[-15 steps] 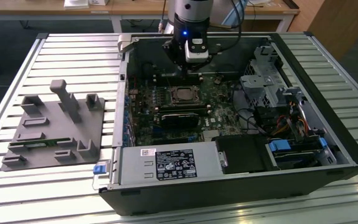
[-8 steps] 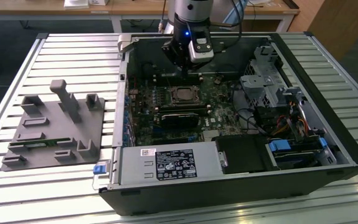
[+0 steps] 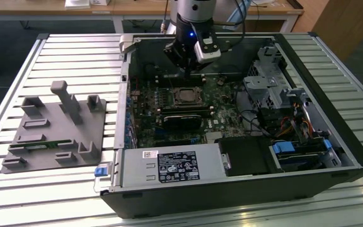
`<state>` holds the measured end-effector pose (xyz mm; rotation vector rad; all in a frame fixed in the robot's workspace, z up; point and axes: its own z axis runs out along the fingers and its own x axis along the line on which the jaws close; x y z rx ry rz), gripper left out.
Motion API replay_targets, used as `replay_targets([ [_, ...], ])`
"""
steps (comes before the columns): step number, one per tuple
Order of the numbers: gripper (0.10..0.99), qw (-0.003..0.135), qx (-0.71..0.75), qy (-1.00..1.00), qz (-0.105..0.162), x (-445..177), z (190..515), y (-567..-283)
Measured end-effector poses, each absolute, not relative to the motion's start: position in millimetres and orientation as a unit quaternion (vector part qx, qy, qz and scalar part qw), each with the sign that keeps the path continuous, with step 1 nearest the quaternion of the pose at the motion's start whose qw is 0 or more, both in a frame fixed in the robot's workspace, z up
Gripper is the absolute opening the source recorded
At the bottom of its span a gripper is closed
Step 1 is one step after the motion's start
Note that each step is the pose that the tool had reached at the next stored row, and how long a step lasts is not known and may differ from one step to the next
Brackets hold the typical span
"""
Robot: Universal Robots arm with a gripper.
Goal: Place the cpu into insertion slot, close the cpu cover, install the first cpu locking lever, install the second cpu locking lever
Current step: 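Install the first cpu locking lever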
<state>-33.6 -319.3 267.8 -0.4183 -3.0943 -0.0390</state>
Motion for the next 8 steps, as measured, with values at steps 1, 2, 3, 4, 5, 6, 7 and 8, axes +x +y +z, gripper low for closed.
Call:
replay_targets([
  [1, 0.106, 0.009, -0.129, -0.991, -0.012, -33.6, 267.8, -319.4],
  [2, 0.106, 0.009, -0.124, -0.992, -0.012, -33.6, 267.8, -319.4],
  [3, 0.106, 0.009, -0.118, -0.993, -0.012, -33.6, 267.8, -319.4],
  [4, 0.106, 0.009, -0.113, -0.994, -0.012, -33.6, 267.8, -319.5],
  [5, 0.106, 0.009, -0.107, -0.994, -0.012, -33.7, 267.9, -319.5],
  [6, 0.106, 0.009, -0.102, -0.995, -0.012, -33.7, 267.8, -319.5],
  [7, 0.106, 0.009, -0.097, -0.995, -0.012, -33.7, 267.8, -319.5],
  [8, 0.106, 0.009, -0.093, -0.996, -0.012, -33.7, 267.8, -319.4],
])
